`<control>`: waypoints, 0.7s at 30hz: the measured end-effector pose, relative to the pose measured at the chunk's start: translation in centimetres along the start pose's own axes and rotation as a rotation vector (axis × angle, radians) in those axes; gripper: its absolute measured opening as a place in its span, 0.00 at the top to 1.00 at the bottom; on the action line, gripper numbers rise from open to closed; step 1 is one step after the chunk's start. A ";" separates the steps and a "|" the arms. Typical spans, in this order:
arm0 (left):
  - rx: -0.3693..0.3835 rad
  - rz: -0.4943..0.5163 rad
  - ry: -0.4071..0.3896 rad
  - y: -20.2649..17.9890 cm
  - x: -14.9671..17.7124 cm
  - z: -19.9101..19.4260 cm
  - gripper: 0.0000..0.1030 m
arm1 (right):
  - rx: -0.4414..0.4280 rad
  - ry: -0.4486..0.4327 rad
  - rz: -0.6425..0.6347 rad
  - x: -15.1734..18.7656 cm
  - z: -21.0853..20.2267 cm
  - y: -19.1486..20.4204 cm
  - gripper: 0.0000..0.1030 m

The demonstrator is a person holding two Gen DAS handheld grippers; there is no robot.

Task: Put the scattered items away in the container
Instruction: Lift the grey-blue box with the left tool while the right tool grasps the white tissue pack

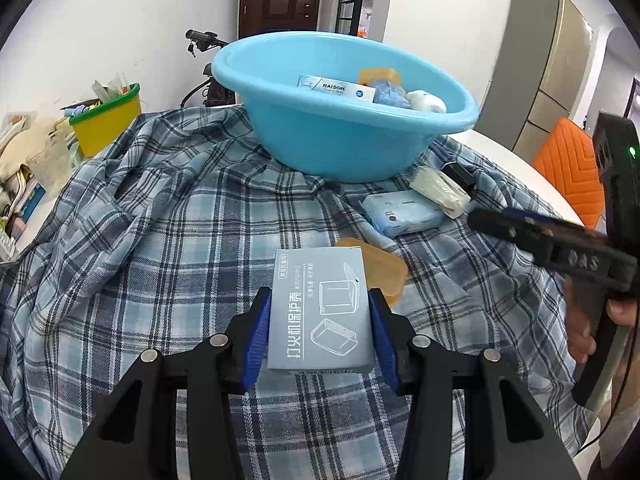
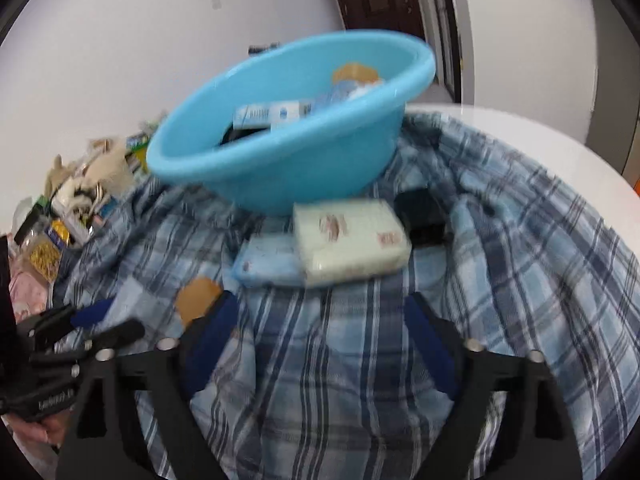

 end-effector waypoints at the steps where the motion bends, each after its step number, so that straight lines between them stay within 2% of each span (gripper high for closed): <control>1: 0.002 0.000 -0.001 0.0 -0.1 -0.1 0.52 | 0.005 -0.011 -0.003 -0.6 0.3 -0.2 0.15; 5: -0.008 0.006 -0.007 0.2 -0.3 -0.4 0.52 | -0.029 0.017 -0.042 -1.7 2.0 -0.3 0.12; 9: -0.018 0.005 -0.015 0.7 -0.6 -0.6 0.52 | 0.010 0.023 -0.096 -2.4 3.5 -0.6 0.12; 12: -0.027 -0.002 -0.012 1.1 -0.7 -0.4 0.52 | -0.013 0.016 -0.094 -2.6 4.0 -0.8 0.12; 15: -0.030 -0.007 -0.006 1.3 -0.7 0.0 0.52 | -0.035 0.020 -0.099 -2.4 4.1 -0.8 0.57; 18: -0.031 0.007 -0.012 1.0 -0.5 -0.2 0.52 | -0.041 -0.013 -0.119 -2.2 3.2 -0.4 0.67; 21: -0.041 0.017 -0.015 0.9 -0.4 -0.3 0.52 | -0.036 -0.016 -0.139 -1.3 1.9 0.4 0.67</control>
Point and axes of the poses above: each gripper's, at about its wrist camera, not at the fingertips, and z roughly the way its jaws point, y to its left, x to its underside, the point moved 7 cm from there along z, roughly the way its jaws point, and after that the axes turned 5 degrees about y, right-handed, at the moved point
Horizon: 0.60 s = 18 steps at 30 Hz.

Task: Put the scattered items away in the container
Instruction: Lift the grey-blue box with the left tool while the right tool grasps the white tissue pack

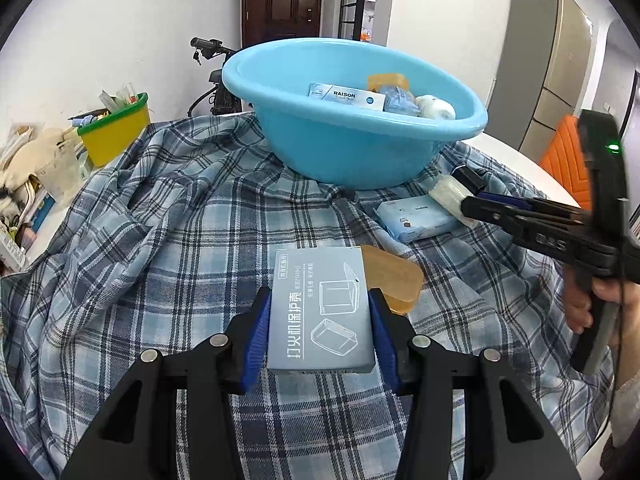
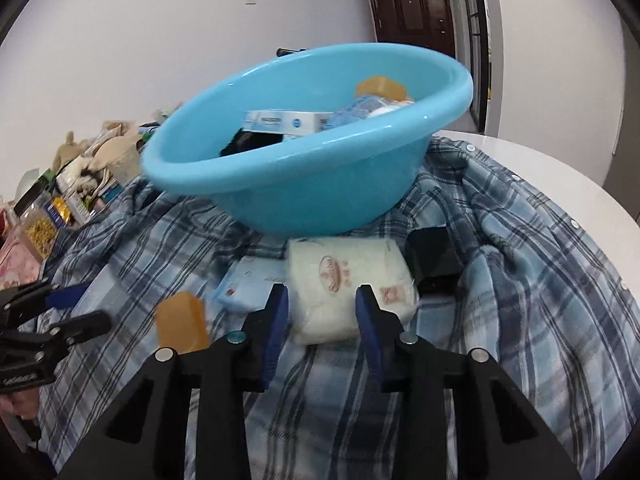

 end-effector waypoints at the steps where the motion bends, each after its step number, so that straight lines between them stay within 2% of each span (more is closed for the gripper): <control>1: 0.005 -0.003 0.002 -0.1 0.1 0.0 0.52 | -0.010 -0.002 0.000 0.3 -0.6 0.4 0.67; 2: 0.011 -0.008 0.006 -0.1 0.1 0.1 0.52 | -0.016 -0.004 -0.002 0.5 -1.0 0.6 0.67; 3: 0.016 -0.011 0.008 -0.2 0.1 0.1 0.52 | -0.012 -0.009 -0.005 0.7 -1.3 0.7 0.59; 4: 0.020 -0.011 0.009 -0.4 0.1 0.1 0.52 | 0.004 -0.015 -0.010 0.7 -1.4 0.7 0.36; 6: 0.025 -0.001 0.007 -0.8 0.2 -0.1 0.52 | 0.052 -0.037 -0.017 0.3 -1.4 0.2 0.06; 8: 0.027 0.011 0.004 -1.0 0.3 -0.3 0.52 | 0.096 -0.054 -0.009 -0.2 -0.9 -0.8 0.04; 12: 0.016 0.023 0.001 -0.9 0.3 -0.6 0.52 | 0.058 0.026 0.050 -0.6 1.3 -2.7 0.04; 18: 0.036 0.000 0.024 -0.5 0.5 -0.3 0.52 | 0.019 0.076 0.057 -0.5 3.4 -3.4 0.04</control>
Point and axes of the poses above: each gripper's, at about its wrist camera, not at the fingertips, and z roughly the way its jaws point, y to its left, x to its underside, the point moved 7 cm from there along z, roughly the way its jaws point, and after that the axes turned 5 degrees about y, right-handed, at the moved point
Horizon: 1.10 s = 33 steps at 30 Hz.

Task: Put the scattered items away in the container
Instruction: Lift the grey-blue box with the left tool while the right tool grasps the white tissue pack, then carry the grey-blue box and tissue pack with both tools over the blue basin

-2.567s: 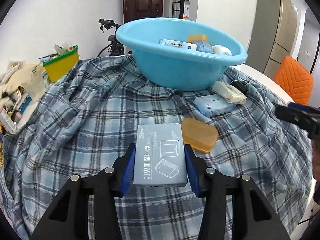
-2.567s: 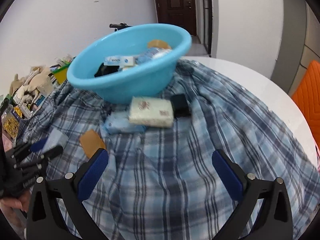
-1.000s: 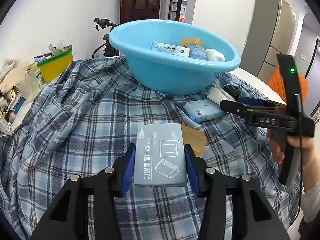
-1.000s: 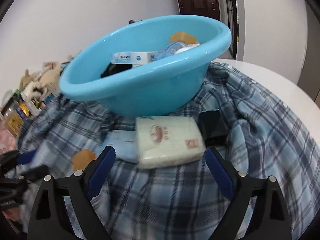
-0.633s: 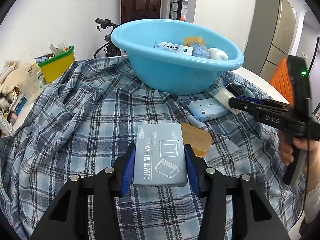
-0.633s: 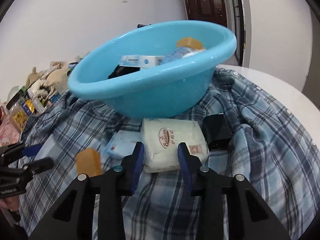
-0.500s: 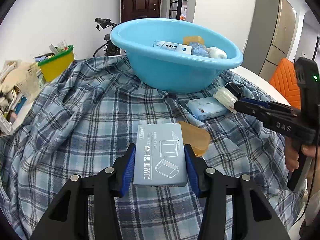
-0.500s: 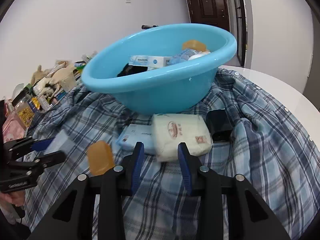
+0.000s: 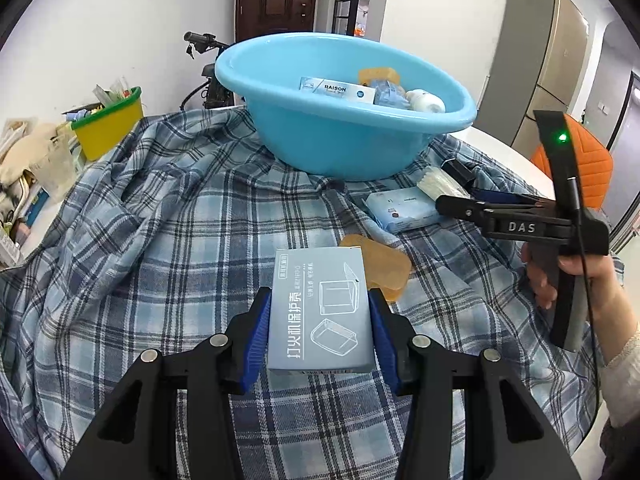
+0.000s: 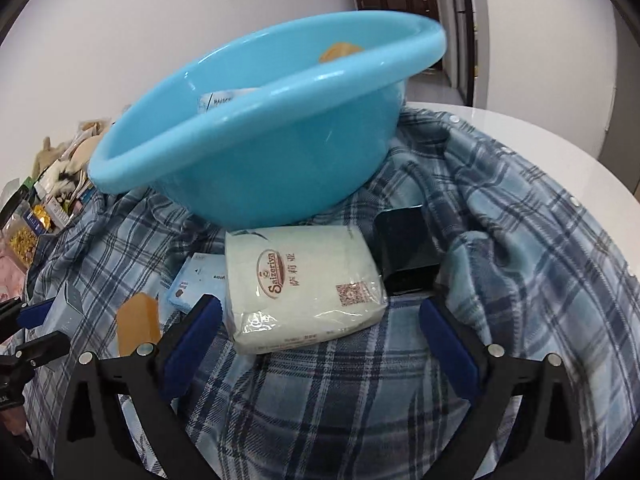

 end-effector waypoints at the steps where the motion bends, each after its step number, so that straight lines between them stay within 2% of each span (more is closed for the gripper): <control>1: -0.003 0.002 -0.002 0.0 0.0 0.0 0.52 | -0.006 0.008 0.000 0.2 0.2 0.1 0.04; 2: -0.005 0.004 -0.002 -0.1 0.0 0.1 0.52 | -0.011 0.009 0.000 0.2 0.2 0.2 0.05; 3: -0.004 0.005 -0.001 -0.1 0.0 0.2 0.52 | -0.016 0.005 -0.003 0.2 0.2 0.2 0.15; 4: -0.001 0.003 0.002 -0.1 0.0 0.3 0.52 | -0.018 -0.001 -0.009 0.1 0.1 0.3 0.30; 7: 0.002 0.003 0.005 -0.2 0.1 0.4 0.52 | -0.023 0.009 -0.019 0.3 -0.3 0.5 0.34; 13: 0.009 0.015 0.002 -0.8 0.4 0.2 0.52 | -0.035 -0.028 0.002 1.4 -3.0 1.5 0.34; 18: 0.002 0.021 -0.015 -1.0 0.6 -0.3 0.52 | -0.004 -0.044 0.031 3.7 -6.0 2.2 0.34; 20: -0.002 0.021 -0.022 -1.1 0.8 -0.5 0.52 | 0.055 -0.057 0.041 4.8 -7.2 2.5 0.34; 23: -0.011 0.003 -0.019 -1.0 1.3 -0.7 0.52 | 0.233 -0.092 0.044 6.3 -9.1 3.0 0.34; 24: -0.027 0.002 -0.017 -0.9 1.5 -0.7 0.52 | 0.256 -0.100 0.054 6.6 -9.5 3.2 0.33; 27: -0.052 0.002 -0.025 -0.7 2.0 -1.0 0.52 | 0.239 -0.082 0.099 8.0 -10.2 3.8 0.33; 33: -0.046 -0.015 -0.011 -0.5 2.7 -1.0 0.52 | 0.222 -0.053 0.120 9.0 -9.4 4.0 0.33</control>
Point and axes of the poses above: each gripper's, at about its wrist camera, not at the fingertips, and z roughly the way its jaws point, y to its left, x to its underside, the point moved 7 cm from there along z, roughly the way its jaws point, and after that the axes turned 5 degrees about y, right-handed, at the moved point
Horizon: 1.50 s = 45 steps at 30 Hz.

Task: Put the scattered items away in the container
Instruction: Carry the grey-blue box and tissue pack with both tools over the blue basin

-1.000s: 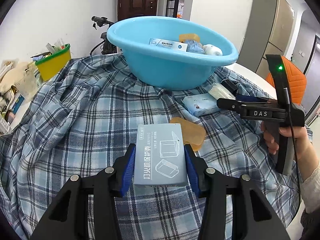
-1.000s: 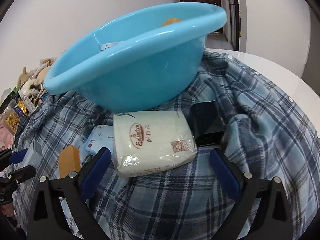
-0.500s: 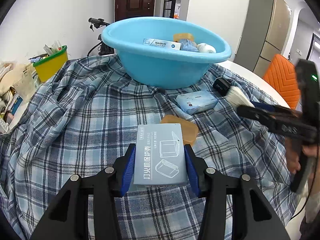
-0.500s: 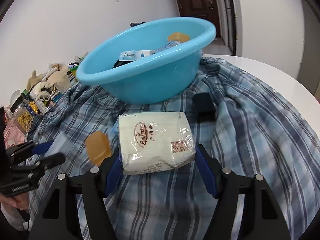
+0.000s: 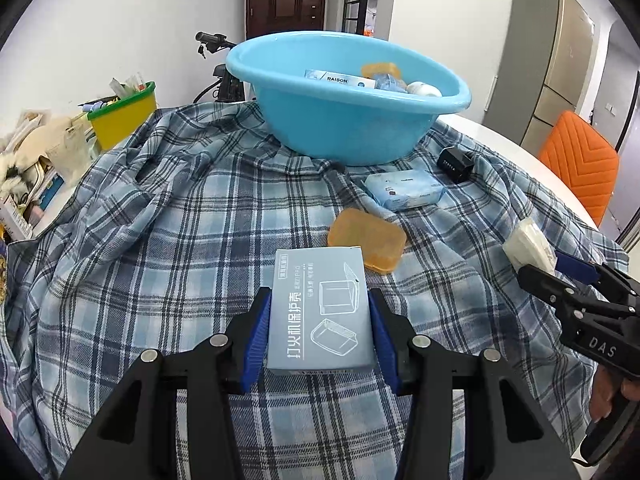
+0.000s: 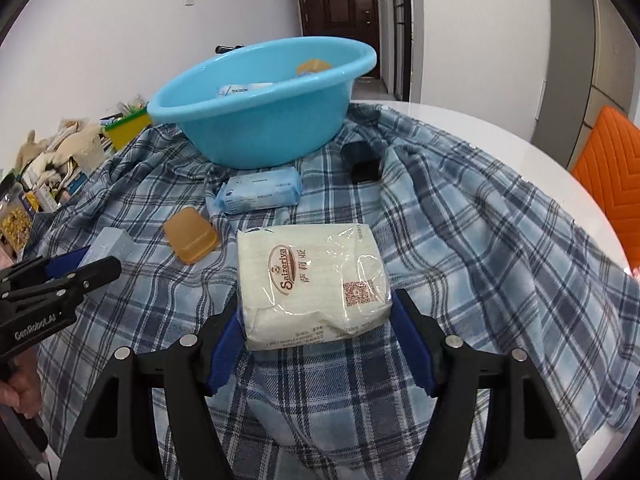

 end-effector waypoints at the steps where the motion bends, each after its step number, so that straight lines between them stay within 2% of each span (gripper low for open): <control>1: -0.001 0.001 -0.001 0.0 0.0 -0.1 0.52 | -0.006 0.000 0.010 0.2 0.0 -0.1 0.33; 5: -0.002 0.003 -0.025 0.0 -0.6 -0.8 0.52 | 0.003 -0.031 0.010 -0.4 -0.9 0.0 0.33; 9: -0.004 0.013 -0.080 -0.1 -2.8 -2.8 0.52 | 0.004 -0.094 -0.001 -2.3 -3.1 0.4 0.33; 19: 0.017 0.054 -0.323 -1.1 -11.2 -13.3 0.52 | 0.005 -0.320 -0.054 -9.2 -12.5 2.0 0.33; 23: 0.002 0.070 -0.438 -1.4 -13.1 -17.9 0.52 | 0.027 -0.427 -0.082 -11.4 -16.6 2.7 0.33; 25: 0.015 0.072 -0.465 -1.5 -13.5 -19.5 0.52 | 0.031 -0.463 -0.092 -12.0 -18.3 3.1 0.33; 33: 0.043 0.098 -0.479 -1.9 -13.2 -21.3 0.52 | 0.008 -0.506 -0.104 -11.5 -21.3 4.6 0.33; 36: 0.070 0.097 -0.455 -1.9 -12.8 -20.9 0.52 | 0.018 -0.500 -0.114 -11.2 -21.1 4.8 0.33; 39: 0.059 0.090 -0.446 -1.7 -13.1 -20.4 0.52 | 0.019 -0.492 -0.123 -11.4 -20.7 5.0 0.33; 42: 0.070 0.080 -0.429 -1.5 -14.1 -19.7 0.52 | 0.009 -0.473 -0.123 -12.3 -20.1 4.9 0.33; 45: 0.094 0.053 -0.378 -1.3 -15.5 -18.2 0.52 | 0.006 -0.448 -0.125 -13.8 -19.1 4.9 0.33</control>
Point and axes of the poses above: each gripper's, at about its wrist camera, not at the fingertips, and z roughly the way its jaws point, y to its left, x to its underside, the point moved 7 cm from there along z, roughly the way its jaws point, and after that the axes turned 5 degrees about y, right-handed, at the moved point
